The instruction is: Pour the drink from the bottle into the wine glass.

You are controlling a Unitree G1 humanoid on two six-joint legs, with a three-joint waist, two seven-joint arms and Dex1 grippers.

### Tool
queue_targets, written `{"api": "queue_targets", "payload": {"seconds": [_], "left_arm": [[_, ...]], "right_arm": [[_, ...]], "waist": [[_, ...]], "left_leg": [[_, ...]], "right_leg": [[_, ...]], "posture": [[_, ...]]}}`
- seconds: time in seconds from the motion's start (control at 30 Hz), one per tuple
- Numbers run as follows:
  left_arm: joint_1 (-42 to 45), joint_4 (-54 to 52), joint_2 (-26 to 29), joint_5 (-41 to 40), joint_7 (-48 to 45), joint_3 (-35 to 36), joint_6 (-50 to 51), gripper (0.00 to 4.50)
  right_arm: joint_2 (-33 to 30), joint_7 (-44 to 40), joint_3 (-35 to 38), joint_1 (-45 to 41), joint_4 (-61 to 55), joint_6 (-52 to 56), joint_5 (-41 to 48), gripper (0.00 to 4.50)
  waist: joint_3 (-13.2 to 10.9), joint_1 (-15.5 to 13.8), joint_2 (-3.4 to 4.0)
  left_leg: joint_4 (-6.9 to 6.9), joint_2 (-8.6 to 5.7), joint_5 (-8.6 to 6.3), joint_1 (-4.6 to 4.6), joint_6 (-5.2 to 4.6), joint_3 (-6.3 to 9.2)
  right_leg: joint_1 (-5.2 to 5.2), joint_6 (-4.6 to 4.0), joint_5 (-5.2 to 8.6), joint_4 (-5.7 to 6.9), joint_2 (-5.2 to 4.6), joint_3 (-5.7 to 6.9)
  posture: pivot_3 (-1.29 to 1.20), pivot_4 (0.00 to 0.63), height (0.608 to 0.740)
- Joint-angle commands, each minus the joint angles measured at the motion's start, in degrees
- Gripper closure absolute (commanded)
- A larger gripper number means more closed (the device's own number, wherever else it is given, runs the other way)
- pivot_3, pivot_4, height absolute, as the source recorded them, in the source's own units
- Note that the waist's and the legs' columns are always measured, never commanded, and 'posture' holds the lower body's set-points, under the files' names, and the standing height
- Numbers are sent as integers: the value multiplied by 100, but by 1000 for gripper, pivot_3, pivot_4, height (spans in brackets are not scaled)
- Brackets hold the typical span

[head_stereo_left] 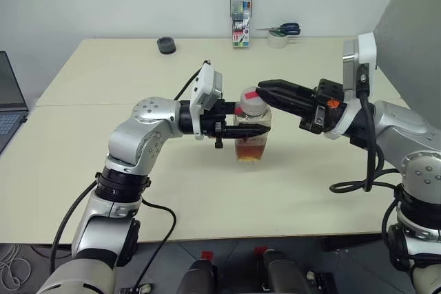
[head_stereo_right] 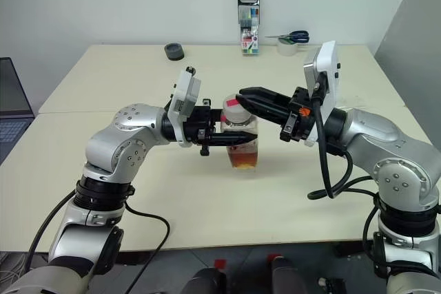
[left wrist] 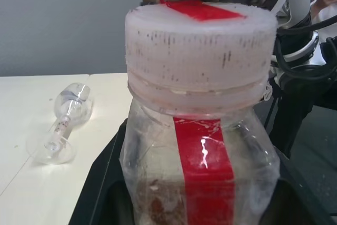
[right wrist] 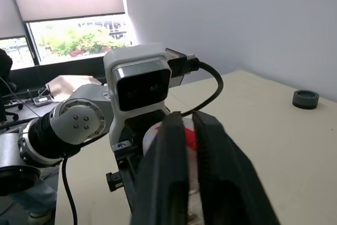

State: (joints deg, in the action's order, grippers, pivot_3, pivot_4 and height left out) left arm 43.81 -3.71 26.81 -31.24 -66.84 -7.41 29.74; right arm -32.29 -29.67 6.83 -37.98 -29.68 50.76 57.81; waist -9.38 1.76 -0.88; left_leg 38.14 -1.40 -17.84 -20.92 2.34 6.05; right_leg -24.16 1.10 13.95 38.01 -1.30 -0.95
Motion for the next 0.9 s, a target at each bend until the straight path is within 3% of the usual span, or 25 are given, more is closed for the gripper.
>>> {"api": "queue_targets", "payload": {"seconds": [0.03, 0.2, 0.27, 0.67, 0.9], "left_arm": [[88, -359, 6, -150, 11, 179, -80, 2656], [61, -386, 47, -144, 60, 215, -75, 2656], [49, -399, 51, -149, 73, 217, -74, 2656], [58, -367, 37, -157, 68, 198, -93, 2656], [62, -370, 38, -159, 54, 186, -84, 2656]], "right_arm": [[-6, -103, -99, -97, 95, -62, -62, 4483], [-126, -172, -29, -199, 238, -15, -55, 4483], [-162, -183, 16, -217, 260, 28, 23, 4136], [-266, -183, 2, -184, 62, 136, 163, 26], [-185, -169, -152, -112, -54, 28, -28, 26]], "waist": [[0, 1, 0], [0, 0, 0], [0, -1, 0], [0, -1, 0], [0, -1, 0]], "left_leg": [[0, 0, 0, 0, 0, 0], [0, 0, 0, 0, 0, 0], [0, 0, 0, 0, 0, 1], [0, 0, 0, 0, -1, 0], [0, 1, 0, 0, -1, 0]], "right_leg": [[0, 0, 0, 0, 0, 0], [0, 0, 0, 0, 0, 0], [0, 0, 0, 0, 0, 1], [0, 0, 0, -1, 0, 0], [0, 0, 0, 0, 0, 0]], "posture": [[0, 150, 740], [0, 150, 740], [0, 150, 740], [0, 150, 740], [0, 150, 740]]}}
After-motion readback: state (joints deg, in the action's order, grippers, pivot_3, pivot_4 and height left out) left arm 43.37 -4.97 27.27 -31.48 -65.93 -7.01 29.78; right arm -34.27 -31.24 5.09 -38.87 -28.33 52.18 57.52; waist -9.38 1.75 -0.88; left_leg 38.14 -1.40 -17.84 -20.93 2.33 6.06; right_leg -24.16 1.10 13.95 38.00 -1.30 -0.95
